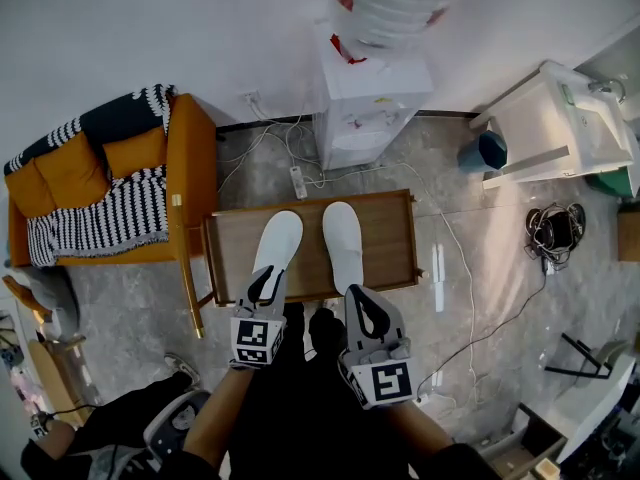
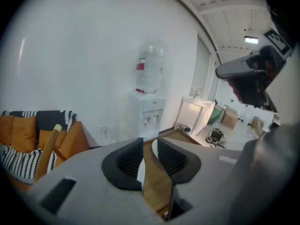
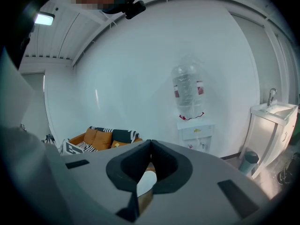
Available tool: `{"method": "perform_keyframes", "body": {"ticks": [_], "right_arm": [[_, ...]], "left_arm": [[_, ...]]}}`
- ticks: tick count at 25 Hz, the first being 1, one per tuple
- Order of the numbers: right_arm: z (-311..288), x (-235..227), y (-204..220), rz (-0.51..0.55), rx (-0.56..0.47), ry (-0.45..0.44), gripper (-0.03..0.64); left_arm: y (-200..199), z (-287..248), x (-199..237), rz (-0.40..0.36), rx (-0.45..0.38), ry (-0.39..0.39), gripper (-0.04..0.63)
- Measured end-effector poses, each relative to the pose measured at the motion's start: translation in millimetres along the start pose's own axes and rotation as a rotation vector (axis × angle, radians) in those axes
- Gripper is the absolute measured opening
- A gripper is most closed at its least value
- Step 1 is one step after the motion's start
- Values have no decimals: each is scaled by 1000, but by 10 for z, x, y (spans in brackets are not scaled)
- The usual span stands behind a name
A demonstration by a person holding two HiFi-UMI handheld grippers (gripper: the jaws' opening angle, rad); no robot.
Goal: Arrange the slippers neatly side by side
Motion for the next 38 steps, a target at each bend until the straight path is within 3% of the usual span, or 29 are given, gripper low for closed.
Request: {"method": "perform_keyframes", "body": {"ticks": [1, 4, 15, 24, 32, 38], "right_arm": [[-7, 7, 10, -3, 1, 1, 14], [-22, 30, 45, -14, 7, 5, 14], [-40, -13, 170, -31, 38, 22, 14], [10, -118, 234, -36, 61, 46, 14], [1, -183, 271, -50, 73, 57, 14], [-10, -230, 286, -56, 71, 70, 14]], "left_arm": [[105, -59, -8, -13, 36, 15, 130], [396, -202, -30, -45, 130, 40, 169], [1262, -730, -58, -66, 404, 50, 207], [1582, -976, -6, -71, 484, 63, 209], [1635, -1093, -45, -83, 505, 90, 195], [1675, -1108, -15, -44, 505, 64, 84]]}}
Point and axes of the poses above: the fingertips, and each gripper's own axes: z backward along the fingers, x to its left, y out of its underside, the point moved 3 cm from there along z, backward along the fingers, and after that the axes turned 15 degrees about -z, right-handed, at the moved point
